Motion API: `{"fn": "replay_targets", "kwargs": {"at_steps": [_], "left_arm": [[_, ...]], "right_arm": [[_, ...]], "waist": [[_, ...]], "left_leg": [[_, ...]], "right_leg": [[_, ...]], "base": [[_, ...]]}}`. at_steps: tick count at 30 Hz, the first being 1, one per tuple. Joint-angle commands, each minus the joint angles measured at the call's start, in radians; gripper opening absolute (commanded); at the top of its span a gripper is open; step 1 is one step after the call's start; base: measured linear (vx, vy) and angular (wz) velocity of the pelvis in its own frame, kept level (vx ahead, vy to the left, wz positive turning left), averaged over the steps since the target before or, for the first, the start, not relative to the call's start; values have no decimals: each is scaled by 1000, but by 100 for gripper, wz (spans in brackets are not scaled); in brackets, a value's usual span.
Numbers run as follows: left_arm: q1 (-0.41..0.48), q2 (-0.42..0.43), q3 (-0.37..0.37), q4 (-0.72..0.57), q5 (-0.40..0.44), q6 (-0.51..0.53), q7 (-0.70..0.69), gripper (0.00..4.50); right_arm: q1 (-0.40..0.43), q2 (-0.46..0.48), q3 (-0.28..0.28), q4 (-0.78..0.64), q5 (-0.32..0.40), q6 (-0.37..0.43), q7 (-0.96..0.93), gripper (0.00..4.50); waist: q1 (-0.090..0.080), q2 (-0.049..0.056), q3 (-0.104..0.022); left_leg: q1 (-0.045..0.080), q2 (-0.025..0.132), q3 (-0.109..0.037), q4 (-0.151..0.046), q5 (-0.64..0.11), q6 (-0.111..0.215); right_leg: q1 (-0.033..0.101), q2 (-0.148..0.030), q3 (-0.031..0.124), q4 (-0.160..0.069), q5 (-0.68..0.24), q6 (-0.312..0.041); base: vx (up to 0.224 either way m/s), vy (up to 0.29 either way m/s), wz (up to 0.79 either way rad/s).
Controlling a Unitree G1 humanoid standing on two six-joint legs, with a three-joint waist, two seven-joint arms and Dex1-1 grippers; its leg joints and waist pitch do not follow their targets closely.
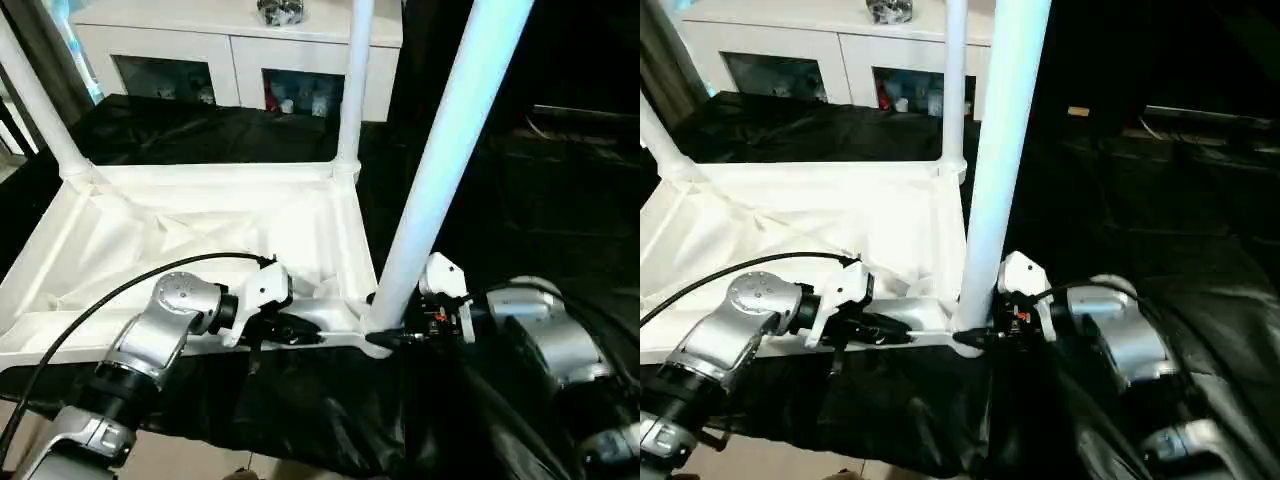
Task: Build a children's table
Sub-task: Rotate leg to tighten
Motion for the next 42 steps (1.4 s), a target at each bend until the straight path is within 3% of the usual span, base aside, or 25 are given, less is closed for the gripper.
{"fn": "replay_targets", "kwargs": {"at_steps": [1,3,6,7,10,13,14,20,27,32,33,35,36,42], "left_arm": [[-25,-48,-22,25,40,4,110,0],[-25,-100,-21,26,54,38,195,0],[-24,-160,-20,21,65,74,273,0],[-22,-216,-19,13,74,107,345,0],[-14,-265,-25,-6,81,133,395,0],[-9,-286,-29,-18,86,143,415,0],[-3,-286,-31,-24,92,139,417,0],[20,-246,-21,-48,92,110,383,0],[54,-127,16,-80,47,76,245,0],[59,-68,22,-88,12,53,140,0],[58,-54,22,-89,6,50,118,0],[56,-45,22,-89,2,50,106,0],[51,-17,20,-86,-16,46,56,0],[32,20,5,-63,-26,32,-19,0]], "right_arm": [[13,50,40,-9,-22,10,-63,263],[17,107,8,10,-50,49,-225,263],[25,172,-14,18,-70,71,-359,262],[29,247,-32,18,-82,88,-479,262],[32,325,-36,-2,-86,97,-572,262],[45,346,-11,-31,-103,86,-584,262],[57,352,-13,-51,-98,91,-589,296],[72,305,-47,-83,-67,109,-548,366],[52,124,-23,-87,-35,71,-264,366],[42,58,2,-88,-19,64,-115,366],[38,42,9,-86,-12,60,-79,366],[36,32,14,-84,-7,58,-57,366],[28,6,26,-81,7,51,10,366],[8,-15,44,-56,2,17,85,366]], "waist": [[-2,-11,-50],[-4,-8,-45],[-12,-13,-42],[-14,-7,-43],[-20,-11,-43],[-21,-7,-45],[-19,-9,-46],[-18,-6,-49],[-20,-6,-53],[-19,-9,-54],[-20,-14,-54],[-19,-10,-54],[-18,-14,-54],[-11,-13,-55]], "left_leg": [[5,58,-23,-78,-120,62],[9,59,-24,-83,-161,28],[2,58,-31,-92,-199,2],[6,57,-31,-92,-207,-3],[4,56,-33,-96,-211,-10],[1,54,-31,-93,-190,7],[0,54,-29,-91,-169,21],[-3,55,-28,-89,-131,47],[-8,54,-24,-81,-87,91],[-7,55,-24,-78,-71,112],[-7,56,-23,-78,-69,114],[-3,58,-22,-77,-60,119],[-4,57,-23,-77,-56,120],[-2,60,-20,-74,-35,131]], "right_leg": [[45,-73,46,-81,-143,-280],[38,-73,50,-91,-240,-247],[40,-73,47,-98,-335,-200],[36,-74,49,-102,-344,-192],[36,-73,48,-103,-342,-185],[36,-72,51,-103,-297,-186],[38,-72,52,-101,-259,-188],[41,-71,49,-96,-203,-201],[48,-70,47,-83,-91,-242],[48,-70,46,-77,-64,-266],[48,-69,46,-76,-61,-268],[45,-69,46,-73,-42,-280],[48,-69,45,-72,-33,-285],[46,-70,44,-64,2,-306]], "base": [[0,0,0],[0,0,0],[0,0,0],[0,0,0],[0,0,0],[0,0,0],[0,0,0],[0,0,0],[0,0,0],[0,0,0],[0,0,0],[0,0,0],[0,0,0],[0,0,0]]}}
